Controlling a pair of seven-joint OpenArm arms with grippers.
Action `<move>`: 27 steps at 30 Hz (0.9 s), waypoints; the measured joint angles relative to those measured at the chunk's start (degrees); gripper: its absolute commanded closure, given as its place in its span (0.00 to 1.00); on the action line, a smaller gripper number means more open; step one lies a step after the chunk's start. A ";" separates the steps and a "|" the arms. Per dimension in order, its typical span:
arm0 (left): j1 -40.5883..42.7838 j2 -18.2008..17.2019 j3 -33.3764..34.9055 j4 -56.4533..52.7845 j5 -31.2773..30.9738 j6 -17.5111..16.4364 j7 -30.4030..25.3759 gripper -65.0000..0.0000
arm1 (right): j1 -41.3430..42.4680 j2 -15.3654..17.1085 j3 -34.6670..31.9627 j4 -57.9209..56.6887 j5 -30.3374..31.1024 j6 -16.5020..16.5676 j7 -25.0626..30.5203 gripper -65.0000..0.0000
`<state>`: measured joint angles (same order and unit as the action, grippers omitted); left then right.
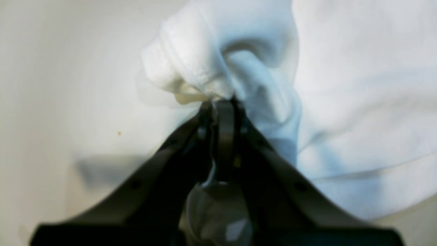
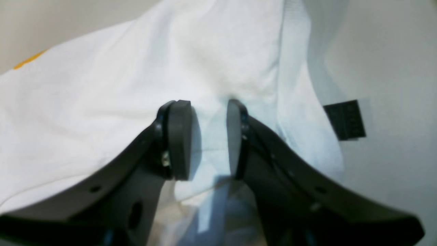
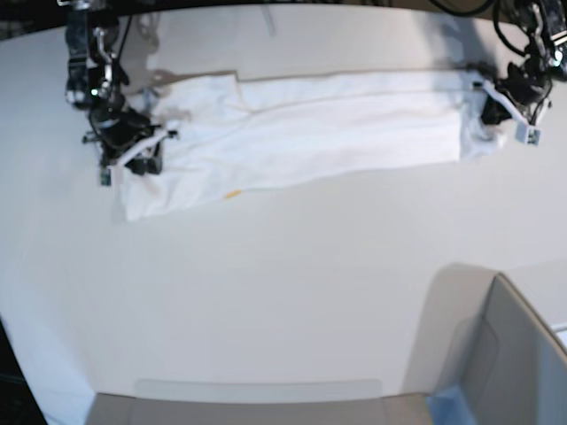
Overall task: Layout the t-shirt on the table in an organized manner, then fold the t-shirt properly
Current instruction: 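Hold the folded strip ends with both grippers and pull them apart to straighten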
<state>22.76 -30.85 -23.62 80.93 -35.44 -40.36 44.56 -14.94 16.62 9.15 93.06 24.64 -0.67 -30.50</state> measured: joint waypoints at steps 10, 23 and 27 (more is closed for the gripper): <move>-5.46 0.52 -4.35 -8.96 -2.49 -1.53 -1.11 1.00 | -0.15 0.00 0.00 0.22 -0.04 -0.04 -0.07 0.71; -4.42 1.99 -14.38 -3.87 2.47 0.13 5.14 1.00 | -0.15 -0.02 -0.17 0.33 -0.20 -0.04 -0.13 0.71; -2.80 3.87 -14.36 2.12 3.52 0.35 5.46 1.00 | -0.13 -0.13 -0.22 0.33 -0.20 -0.24 -0.09 0.71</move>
<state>19.97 -26.98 -37.98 83.05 -31.92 -40.01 50.02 -15.07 16.49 8.93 93.38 24.45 -0.91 -30.59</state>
